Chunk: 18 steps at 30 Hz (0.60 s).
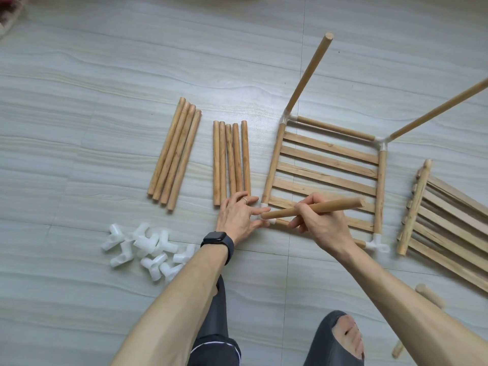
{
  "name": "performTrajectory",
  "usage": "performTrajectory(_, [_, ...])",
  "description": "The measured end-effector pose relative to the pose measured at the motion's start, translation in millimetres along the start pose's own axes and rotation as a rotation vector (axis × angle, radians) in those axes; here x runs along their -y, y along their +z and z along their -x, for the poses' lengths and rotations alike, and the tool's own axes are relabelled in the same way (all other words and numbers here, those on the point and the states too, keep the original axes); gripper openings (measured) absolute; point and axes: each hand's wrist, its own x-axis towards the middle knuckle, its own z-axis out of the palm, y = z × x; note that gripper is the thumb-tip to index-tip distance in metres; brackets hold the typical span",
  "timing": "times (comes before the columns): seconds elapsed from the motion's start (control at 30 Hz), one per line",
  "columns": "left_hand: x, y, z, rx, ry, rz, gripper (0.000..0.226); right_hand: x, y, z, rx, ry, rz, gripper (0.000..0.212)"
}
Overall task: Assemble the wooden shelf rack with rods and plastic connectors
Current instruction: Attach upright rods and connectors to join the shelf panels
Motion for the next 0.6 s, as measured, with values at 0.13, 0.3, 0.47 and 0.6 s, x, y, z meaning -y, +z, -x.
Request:
performTrajectory(0.13, [-1,-1,0,-0.008,0.003,-0.005,0.040,2,10,4,0.041,-0.088,0.198,0.020])
performTrajectory(0.3, [-1,-3,1,-0.013,0.026,-0.033,0.034,11,21,-1,0.114,-0.137,0.569,0.031])
performTrajectory(0.47, [-3,-8,3,0.014,0.032,-0.071,0.031,15,29,-3,0.148,-0.228,0.669,0.029])
performTrajectory(0.6, [-3,-10,4,0.039,0.051,-0.116,0.033,6,36,4,0.204,-0.278,0.702,0.030])
